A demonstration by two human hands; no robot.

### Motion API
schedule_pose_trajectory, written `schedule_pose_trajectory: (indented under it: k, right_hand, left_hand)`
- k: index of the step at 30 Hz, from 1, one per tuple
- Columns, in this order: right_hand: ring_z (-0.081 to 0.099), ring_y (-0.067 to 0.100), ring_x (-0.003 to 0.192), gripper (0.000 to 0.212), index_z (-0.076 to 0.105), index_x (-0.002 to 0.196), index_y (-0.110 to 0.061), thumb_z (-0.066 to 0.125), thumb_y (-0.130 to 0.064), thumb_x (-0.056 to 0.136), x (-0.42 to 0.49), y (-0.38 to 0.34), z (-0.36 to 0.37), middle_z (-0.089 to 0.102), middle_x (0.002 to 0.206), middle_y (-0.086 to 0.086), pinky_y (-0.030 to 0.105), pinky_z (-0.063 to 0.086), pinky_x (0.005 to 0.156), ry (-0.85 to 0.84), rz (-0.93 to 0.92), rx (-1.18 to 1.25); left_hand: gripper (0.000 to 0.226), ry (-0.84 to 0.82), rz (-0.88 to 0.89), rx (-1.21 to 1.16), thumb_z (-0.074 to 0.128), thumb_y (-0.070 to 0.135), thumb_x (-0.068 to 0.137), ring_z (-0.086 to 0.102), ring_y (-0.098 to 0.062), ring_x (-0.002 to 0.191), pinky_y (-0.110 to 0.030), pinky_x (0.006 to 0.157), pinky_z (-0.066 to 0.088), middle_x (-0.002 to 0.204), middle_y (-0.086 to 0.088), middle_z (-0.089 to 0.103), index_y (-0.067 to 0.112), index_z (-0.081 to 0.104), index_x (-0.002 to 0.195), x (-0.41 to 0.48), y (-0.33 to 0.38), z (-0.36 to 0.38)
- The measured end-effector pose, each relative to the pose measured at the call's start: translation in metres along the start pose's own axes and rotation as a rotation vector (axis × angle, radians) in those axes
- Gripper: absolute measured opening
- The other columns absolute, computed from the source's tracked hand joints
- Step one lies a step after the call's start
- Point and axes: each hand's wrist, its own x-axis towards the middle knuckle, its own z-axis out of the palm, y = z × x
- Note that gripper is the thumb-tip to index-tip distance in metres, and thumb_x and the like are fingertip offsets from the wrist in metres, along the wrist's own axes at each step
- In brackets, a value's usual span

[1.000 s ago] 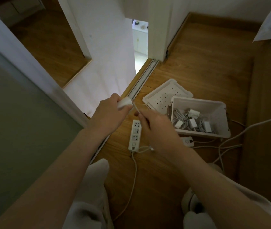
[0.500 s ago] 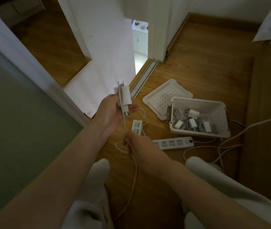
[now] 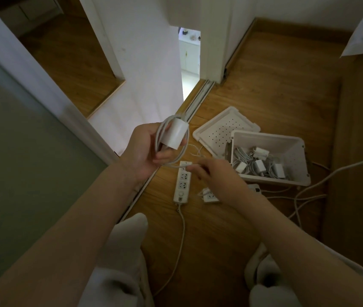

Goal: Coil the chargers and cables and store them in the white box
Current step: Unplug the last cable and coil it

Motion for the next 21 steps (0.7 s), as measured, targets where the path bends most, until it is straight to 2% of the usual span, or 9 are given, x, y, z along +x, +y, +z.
schedule_pose_trajectory:
  k: [3, 6, 7, 9, 11, 13, 16, 18, 21]
  right_hand:
    - [0.039, 0.003, 0.044, 0.031, 0.051, 0.068, -0.023, 0.044, -0.041, 0.093, 0.001, 0.006, -0.012, 0.048, 0.058, -0.008, 0.013, 0.034, 0.047, 0.041, 0.034, -0.023]
    - [0.040, 0.003, 0.044, 0.030, 0.056, 0.073, -0.023, 0.044, -0.044, 0.092, 0.001, 0.006, -0.021, 0.051, 0.058, -0.007, 0.015, 0.036, 0.048, 0.096, 0.025, -0.104]
    - [0.040, 0.004, 0.045, 0.032, 0.057, 0.074, -0.021, 0.045, -0.045, 0.091, 0.001, 0.004, -0.022, 0.050, 0.058, -0.007, 0.016, 0.036, 0.049, 0.119, 0.008, -0.151]
    - [0.040, 0.004, 0.047, 0.036, 0.061, 0.078, -0.016, 0.046, -0.047, 0.090, 0.001, 0.000, -0.024, 0.050, 0.059, -0.007, 0.017, 0.035, 0.049, 0.162, -0.024, -0.239]
    - [0.043, 0.003, 0.052, 0.035, 0.062, 0.083, -0.018, 0.047, -0.049, 0.090, 0.001, -0.001, -0.025, 0.051, 0.062, -0.008, 0.017, 0.034, 0.050, 0.185, -0.024, -0.287]
    - [0.049, 0.007, 0.061, 0.036, 0.062, 0.085, -0.018, 0.046, -0.050, 0.089, 0.000, 0.000, -0.026, 0.055, 0.069, -0.006, 0.020, 0.038, 0.057, 0.201, -0.021, -0.352]
    - [0.050, 0.013, 0.078, 0.039, 0.062, 0.087, -0.016, 0.042, -0.050, 0.091, 0.001, 0.005, -0.030, 0.058, 0.078, -0.002, 0.026, 0.041, 0.073, 0.198, -0.007, -0.495]
    - [0.050, 0.016, 0.084, 0.038, 0.062, 0.088, -0.016, 0.041, -0.047, 0.093, 0.001, 0.008, -0.035, 0.057, 0.080, 0.000, 0.031, 0.043, 0.080, 0.201, 0.048, -0.501]
    - [0.055, 0.016, 0.081, 0.038, 0.063, 0.081, -0.016, 0.042, -0.045, 0.093, 0.001, 0.009, -0.038, 0.058, 0.075, -0.001, 0.034, 0.048, 0.080, 0.269, 0.082, -0.414]
  left_hand:
    - [0.033, 0.001, 0.005, 0.203, 0.036, 0.023, 0.096, 0.034, -0.009, 0.032, -0.016, 0.032, 0.020, 0.065, -0.013, 0.061, 0.006, 0.064, 0.089, 0.000, 0.003, -0.007]
    - [0.034, 0.054, -0.047, 0.464, 0.036, 0.028, 0.098, 0.042, -0.003, 0.031, -0.014, 0.031, 0.030, 0.065, -0.011, 0.056, 0.004, 0.060, 0.096, -0.002, 0.004, -0.004]
    - [0.032, 0.074, -0.066, 0.582, 0.038, 0.028, 0.098, 0.048, -0.004, 0.035, -0.012, 0.033, 0.034, 0.068, -0.009, 0.053, 0.004, 0.058, 0.100, -0.001, 0.002, -0.003]
    - [0.024, 0.069, -0.060, 0.808, 0.040, 0.028, 0.098, 0.056, -0.007, 0.058, -0.010, 0.041, 0.042, 0.081, -0.006, 0.052, 0.012, 0.058, 0.099, 0.003, -0.003, -0.004]
    - [0.023, 0.044, -0.056, 0.886, 0.040, 0.032, 0.098, 0.055, -0.011, 0.076, -0.012, 0.050, 0.047, 0.090, -0.004, 0.054, 0.017, 0.058, 0.096, 0.006, -0.008, -0.007]
    - [0.027, 0.053, -0.058, 0.954, 0.040, 0.034, 0.098, 0.055, -0.014, 0.081, -0.018, 0.060, 0.049, 0.094, -0.005, 0.055, 0.015, 0.059, 0.098, 0.008, -0.011, -0.012]
    - [0.034, 0.083, -0.004, 1.190, 0.041, 0.039, 0.096, 0.056, -0.021, 0.079, -0.031, 0.068, 0.047, 0.092, -0.011, 0.058, 0.011, 0.060, 0.091, 0.013, -0.015, -0.021]
    - [0.032, 0.108, 0.022, 1.360, 0.040, 0.043, 0.095, 0.054, -0.019, 0.072, -0.032, 0.065, 0.044, 0.084, -0.007, 0.059, 0.017, 0.056, 0.084, 0.014, -0.017, -0.029]
    - [0.029, 0.133, 0.037, 1.481, 0.037, 0.044, 0.096, 0.053, -0.013, 0.068, -0.029, 0.063, 0.043, 0.081, -0.001, 0.058, 0.021, 0.052, 0.088, 0.015, -0.019, -0.035]
